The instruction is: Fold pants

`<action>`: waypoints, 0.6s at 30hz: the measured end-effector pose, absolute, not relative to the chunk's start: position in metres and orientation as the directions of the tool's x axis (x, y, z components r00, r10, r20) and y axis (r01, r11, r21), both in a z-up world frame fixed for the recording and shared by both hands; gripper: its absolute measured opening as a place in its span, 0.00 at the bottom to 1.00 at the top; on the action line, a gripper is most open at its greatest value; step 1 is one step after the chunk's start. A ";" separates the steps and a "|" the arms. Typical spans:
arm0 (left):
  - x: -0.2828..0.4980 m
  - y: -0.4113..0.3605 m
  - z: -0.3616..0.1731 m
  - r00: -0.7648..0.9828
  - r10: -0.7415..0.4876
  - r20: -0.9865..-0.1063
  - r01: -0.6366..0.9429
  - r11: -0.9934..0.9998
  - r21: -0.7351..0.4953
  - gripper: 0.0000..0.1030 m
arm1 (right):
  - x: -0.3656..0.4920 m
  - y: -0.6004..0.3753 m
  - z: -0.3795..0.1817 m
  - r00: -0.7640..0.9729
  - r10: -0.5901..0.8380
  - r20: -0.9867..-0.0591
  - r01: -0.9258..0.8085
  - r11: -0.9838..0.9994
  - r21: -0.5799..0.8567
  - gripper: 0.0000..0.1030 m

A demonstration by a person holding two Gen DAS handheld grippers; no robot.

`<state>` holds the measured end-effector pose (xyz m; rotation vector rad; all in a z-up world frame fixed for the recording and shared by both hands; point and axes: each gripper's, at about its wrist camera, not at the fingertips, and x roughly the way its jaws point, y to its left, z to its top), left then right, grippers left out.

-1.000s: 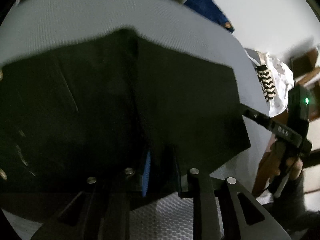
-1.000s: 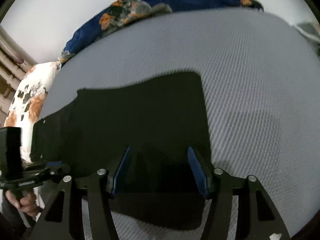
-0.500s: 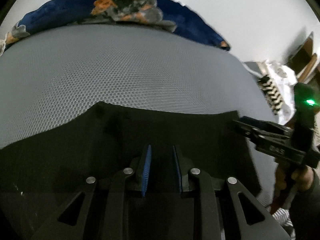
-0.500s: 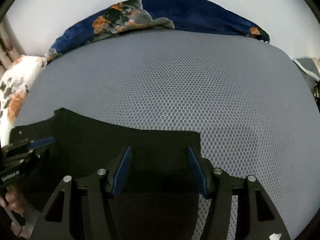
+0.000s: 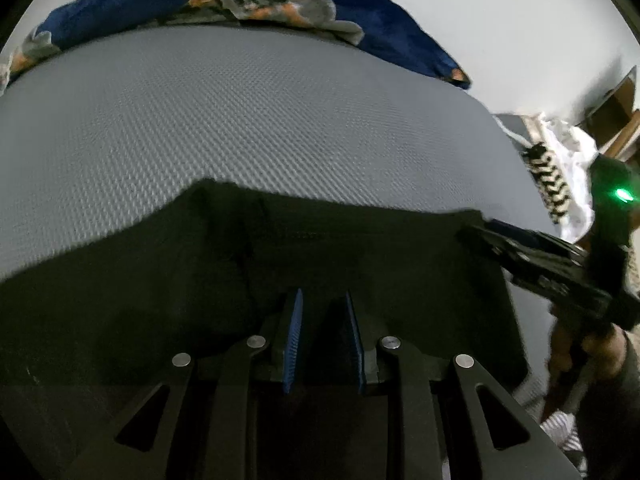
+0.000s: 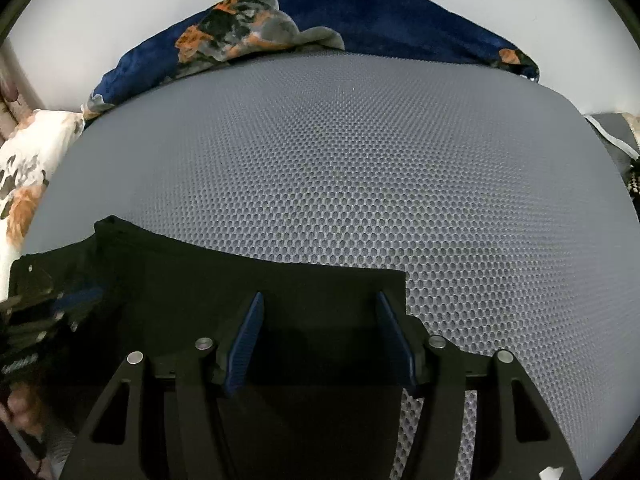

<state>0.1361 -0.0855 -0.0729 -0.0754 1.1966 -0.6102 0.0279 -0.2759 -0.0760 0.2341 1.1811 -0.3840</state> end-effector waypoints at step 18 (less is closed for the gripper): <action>0.052 -0.064 -0.075 0.177 -0.456 -0.872 0.445 0.828 -0.343 0.25 | -0.015 -0.245 -0.059 0.321 -0.146 -0.936 0.398 0.917 -0.006 0.54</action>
